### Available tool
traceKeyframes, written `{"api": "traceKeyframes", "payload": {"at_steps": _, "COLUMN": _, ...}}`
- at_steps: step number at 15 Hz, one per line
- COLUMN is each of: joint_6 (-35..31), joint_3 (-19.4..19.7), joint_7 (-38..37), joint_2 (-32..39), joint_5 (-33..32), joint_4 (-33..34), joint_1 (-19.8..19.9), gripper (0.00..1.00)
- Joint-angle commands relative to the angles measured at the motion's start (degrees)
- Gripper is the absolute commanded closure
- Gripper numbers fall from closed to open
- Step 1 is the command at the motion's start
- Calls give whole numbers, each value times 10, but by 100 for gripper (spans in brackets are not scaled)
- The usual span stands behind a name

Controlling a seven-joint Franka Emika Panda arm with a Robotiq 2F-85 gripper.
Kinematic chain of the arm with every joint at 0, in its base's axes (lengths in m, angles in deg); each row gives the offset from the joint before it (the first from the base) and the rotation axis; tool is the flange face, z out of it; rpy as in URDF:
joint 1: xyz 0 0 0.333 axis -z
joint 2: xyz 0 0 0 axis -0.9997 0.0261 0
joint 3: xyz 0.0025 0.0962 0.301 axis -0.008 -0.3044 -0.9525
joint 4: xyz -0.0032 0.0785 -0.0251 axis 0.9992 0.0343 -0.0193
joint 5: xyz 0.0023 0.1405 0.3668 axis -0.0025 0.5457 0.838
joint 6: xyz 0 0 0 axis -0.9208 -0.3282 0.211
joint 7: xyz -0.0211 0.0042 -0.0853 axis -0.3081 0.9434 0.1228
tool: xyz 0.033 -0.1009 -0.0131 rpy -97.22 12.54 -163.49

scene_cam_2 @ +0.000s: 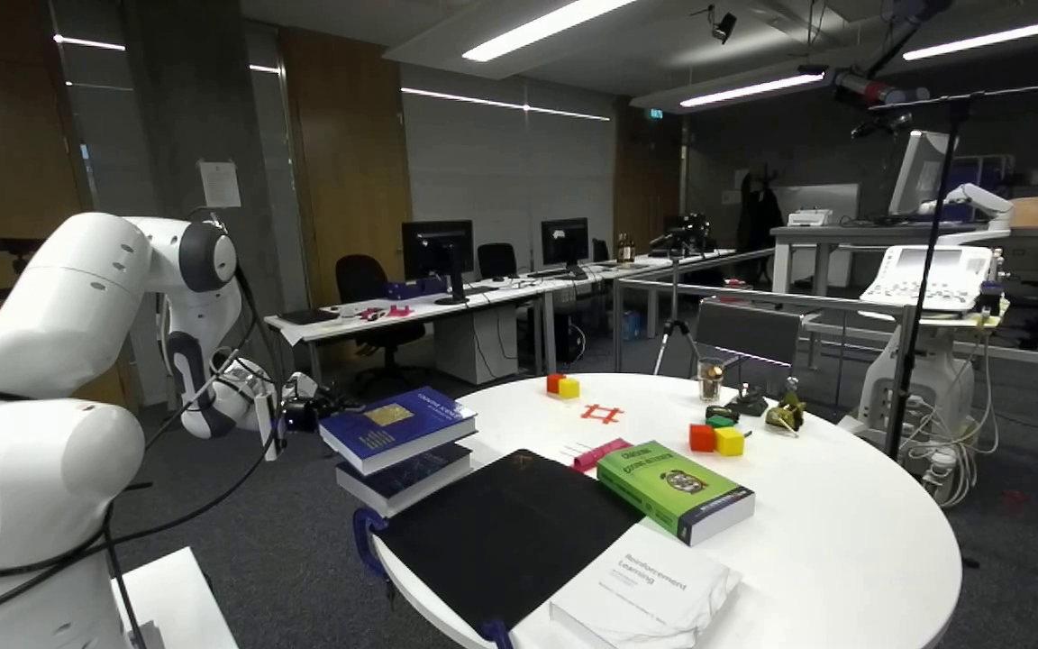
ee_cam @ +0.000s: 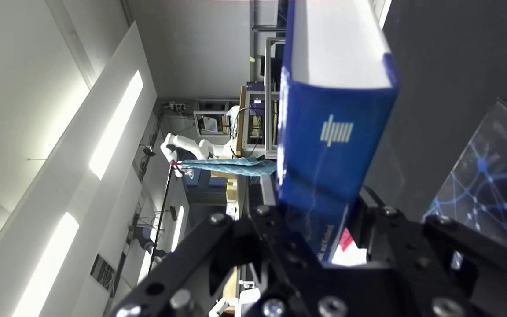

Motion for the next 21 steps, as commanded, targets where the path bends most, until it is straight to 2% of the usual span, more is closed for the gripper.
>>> {"api": "traceKeyframes", "payload": {"at_steps": 1, "joint_6": 25, "joint_3": -20, "joint_7": -13, "joint_2": -94, "joint_5": -23, "joint_4": -103, "joint_1": 34, "gripper": 83}}
{"api": "traceKeyframes", "payload": {"at_steps": 12, "joint_6": -24, "joint_3": -51, "joint_7": -37, "joint_2": -183, "joint_5": -40, "joint_4": -242, "joint_1": 148, "gripper": 83}}
{"api": "traceKeyframes", "payload": {"at_steps": 15, "joint_6": -33, "joint_3": -57, "joint_7": -48, "joint_2": -191, "joint_5": -55, "joint_4": -256, "joint_1": 177, "gripper": 83}}
{"api": "traceKeyframes", "payload": {"at_steps": 21, "joint_6": -26, "joint_3": -61, "joint_7": -23, "joint_2": -190, "joint_5": -116, "joint_4": -249, "joint_1": 197, "gripper": 83}}
